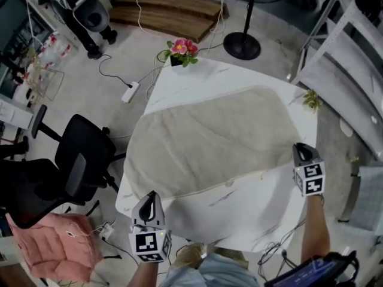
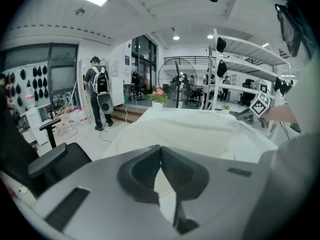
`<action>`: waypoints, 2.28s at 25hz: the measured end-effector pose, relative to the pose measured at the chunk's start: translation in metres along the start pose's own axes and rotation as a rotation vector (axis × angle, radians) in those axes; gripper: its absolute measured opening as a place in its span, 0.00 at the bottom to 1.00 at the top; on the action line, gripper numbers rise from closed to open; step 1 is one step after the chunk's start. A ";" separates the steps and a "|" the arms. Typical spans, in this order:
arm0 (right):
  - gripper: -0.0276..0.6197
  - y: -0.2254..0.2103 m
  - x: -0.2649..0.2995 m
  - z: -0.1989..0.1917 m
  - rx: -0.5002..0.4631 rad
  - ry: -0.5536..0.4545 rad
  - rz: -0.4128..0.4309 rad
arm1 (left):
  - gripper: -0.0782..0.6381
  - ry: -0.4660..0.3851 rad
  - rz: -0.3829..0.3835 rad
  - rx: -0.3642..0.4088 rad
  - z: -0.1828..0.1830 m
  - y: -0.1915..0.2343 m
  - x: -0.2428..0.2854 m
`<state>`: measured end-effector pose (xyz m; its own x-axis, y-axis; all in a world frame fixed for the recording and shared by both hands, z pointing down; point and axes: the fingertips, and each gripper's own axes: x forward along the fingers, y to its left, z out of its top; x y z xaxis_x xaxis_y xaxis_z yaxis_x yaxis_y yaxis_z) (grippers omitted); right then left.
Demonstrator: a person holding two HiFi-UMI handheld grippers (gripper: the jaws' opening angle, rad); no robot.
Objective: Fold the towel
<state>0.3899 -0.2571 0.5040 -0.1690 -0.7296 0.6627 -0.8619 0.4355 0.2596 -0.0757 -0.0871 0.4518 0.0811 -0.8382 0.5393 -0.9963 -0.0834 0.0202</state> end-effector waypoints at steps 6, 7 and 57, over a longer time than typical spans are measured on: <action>0.12 0.105 0.000 0.052 -0.012 -0.071 0.134 | 0.12 0.056 0.045 -0.048 -0.044 0.042 -0.005; 0.13 0.110 0.004 0.051 -0.016 -0.065 0.131 | 0.12 0.076 0.046 -0.057 -0.052 0.046 -0.003; 0.11 -0.008 -0.022 -0.091 0.036 0.047 0.189 | 0.12 0.443 0.000 -0.070 -0.135 -0.003 -0.048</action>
<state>0.4441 -0.1962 0.5513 -0.3076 -0.6107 0.7297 -0.8338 0.5424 0.1025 -0.0809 0.0263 0.5389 0.0760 -0.5251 0.8477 -0.9971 -0.0340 0.0683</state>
